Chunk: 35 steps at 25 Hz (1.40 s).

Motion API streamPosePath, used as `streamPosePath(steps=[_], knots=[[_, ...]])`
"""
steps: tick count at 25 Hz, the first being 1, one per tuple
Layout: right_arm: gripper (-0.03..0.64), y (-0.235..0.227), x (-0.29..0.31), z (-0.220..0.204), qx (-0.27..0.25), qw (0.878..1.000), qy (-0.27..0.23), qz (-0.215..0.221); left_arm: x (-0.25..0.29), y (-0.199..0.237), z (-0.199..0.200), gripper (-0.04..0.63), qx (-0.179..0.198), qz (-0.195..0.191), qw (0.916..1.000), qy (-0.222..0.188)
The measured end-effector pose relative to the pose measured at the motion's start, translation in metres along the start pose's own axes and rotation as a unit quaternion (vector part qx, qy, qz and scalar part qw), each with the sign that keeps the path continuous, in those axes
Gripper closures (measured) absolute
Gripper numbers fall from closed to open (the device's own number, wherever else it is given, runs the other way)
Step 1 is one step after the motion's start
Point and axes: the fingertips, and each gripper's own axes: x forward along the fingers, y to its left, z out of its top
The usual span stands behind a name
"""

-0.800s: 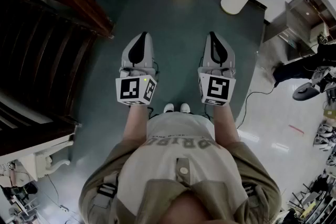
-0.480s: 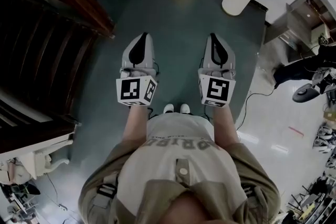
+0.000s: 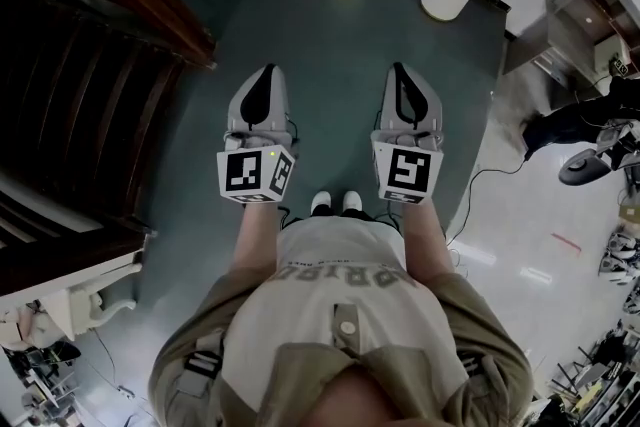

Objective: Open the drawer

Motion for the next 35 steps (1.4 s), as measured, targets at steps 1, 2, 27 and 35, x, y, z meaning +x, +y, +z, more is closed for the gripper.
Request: streamPosePath(steps=[1,2,27,35], knots=[[0.620,-0.003,0.000,-0.002,0.005,1.000,0.004,-0.002,0.000,-0.002,-0.002,0.592,-0.002,0.001,1.0000,0.003],[0.620,-0.006,-0.001,-0.005,0.013,1.000,0.008,-0.004,0.001,-0.003,-0.005,0.592,-0.004,0.002,1.0000,0.006],[0.350,-0.068,0.023,-0.061,0.078,0.996,0.031,0.008,0.033,0.008,-0.039,0.319,-0.009,0.041,0.9976,0.055],[0.349,-0.057,0.065,-0.064,0.073,0.997,0.030,-0.009,0.071,0.049,-0.039,0.319,-0.010,0.023,0.9985,0.049]])
